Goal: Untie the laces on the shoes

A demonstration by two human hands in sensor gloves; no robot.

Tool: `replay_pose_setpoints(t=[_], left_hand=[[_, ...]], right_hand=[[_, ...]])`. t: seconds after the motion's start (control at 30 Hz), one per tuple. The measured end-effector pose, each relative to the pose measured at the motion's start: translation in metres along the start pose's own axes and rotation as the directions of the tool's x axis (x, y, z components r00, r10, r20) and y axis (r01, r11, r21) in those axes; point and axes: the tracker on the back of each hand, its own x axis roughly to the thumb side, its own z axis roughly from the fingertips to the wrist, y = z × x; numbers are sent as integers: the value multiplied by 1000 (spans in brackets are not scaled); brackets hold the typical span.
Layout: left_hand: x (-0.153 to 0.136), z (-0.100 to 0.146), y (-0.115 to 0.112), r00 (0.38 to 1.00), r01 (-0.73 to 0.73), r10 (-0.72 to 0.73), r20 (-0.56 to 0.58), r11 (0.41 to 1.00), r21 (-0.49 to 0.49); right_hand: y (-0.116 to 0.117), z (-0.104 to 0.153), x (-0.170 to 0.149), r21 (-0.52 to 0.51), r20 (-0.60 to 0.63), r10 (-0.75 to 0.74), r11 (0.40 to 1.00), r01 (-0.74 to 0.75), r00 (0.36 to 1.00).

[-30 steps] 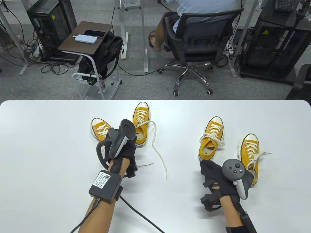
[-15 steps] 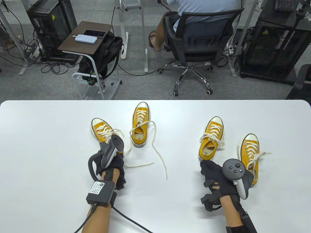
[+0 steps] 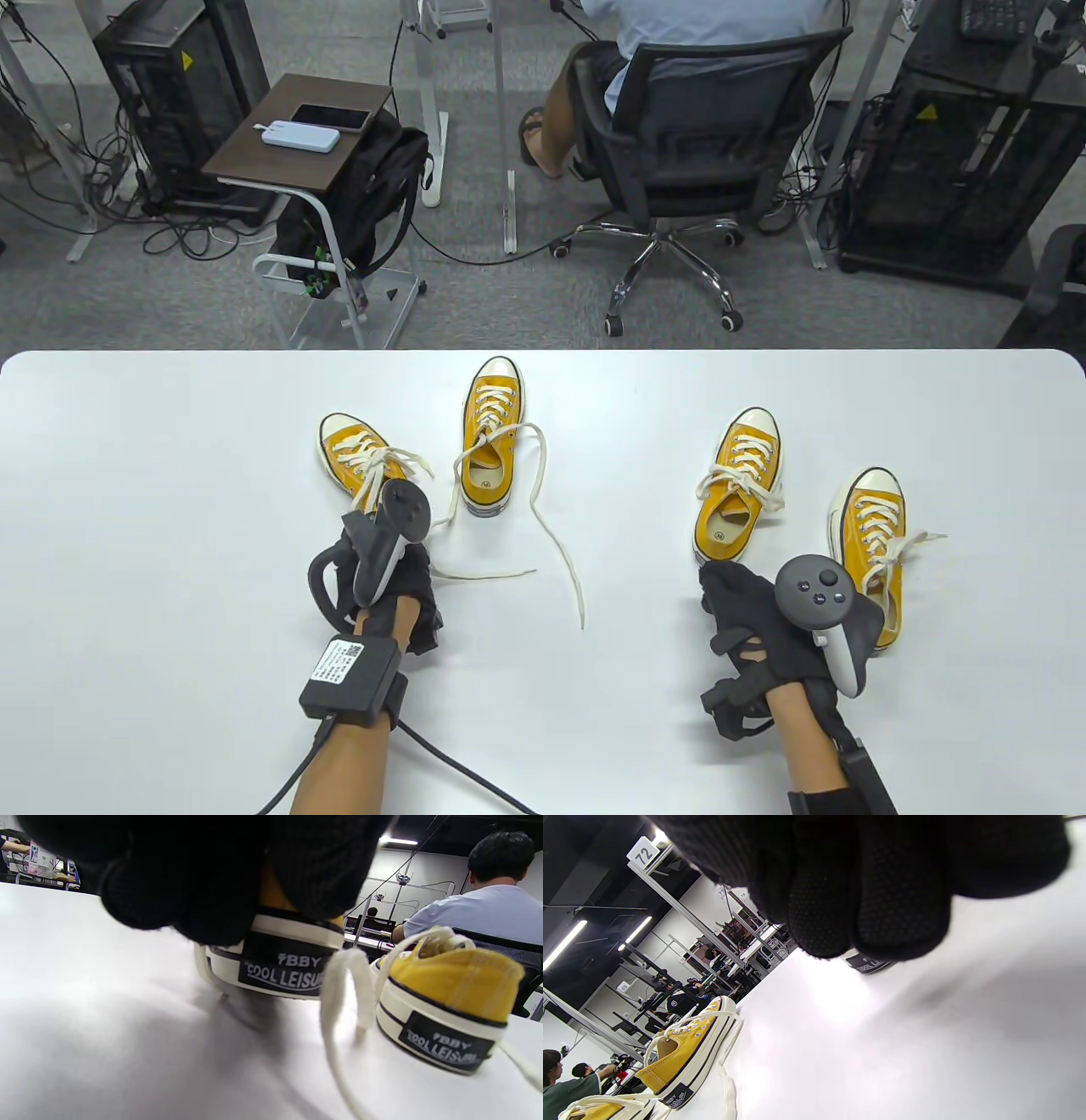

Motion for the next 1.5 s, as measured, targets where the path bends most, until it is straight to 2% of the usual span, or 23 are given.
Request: replay_pose_setpoints(t=[0.27, 0.57, 0.73, 0.93, 1.17, 1.5], left_hand=[[-4, 8, 38, 999, -45, 45, -4, 998, 51], [0, 27, 90, 996, -77, 72, 55, 993, 94], [9, 46, 117, 987, -102, 87, 135, 989, 110], [32, 89, 144, 952, -83, 45, 303, 990, 113], [52, 145, 150, 879, -88, 33, 476, 992, 94], [82, 206, 124, 764, -41, 11, 645, 999, 31]], right_hand=[[-1, 0, 1, -1, 4, -8, 1000, 8, 1000], [-1, 0, 1, 1, 10, -11, 1000, 11, 1000], [-4, 0, -1, -7, 4, -22, 1000, 22, 1000], [-5, 0, -2, -12, 3, -29, 999, 29, 1000], [-8, 0, -4, -21, -3, -36, 999, 36, 999], [-13, 0, -6, -32, -8, -58, 998, 58, 998]])
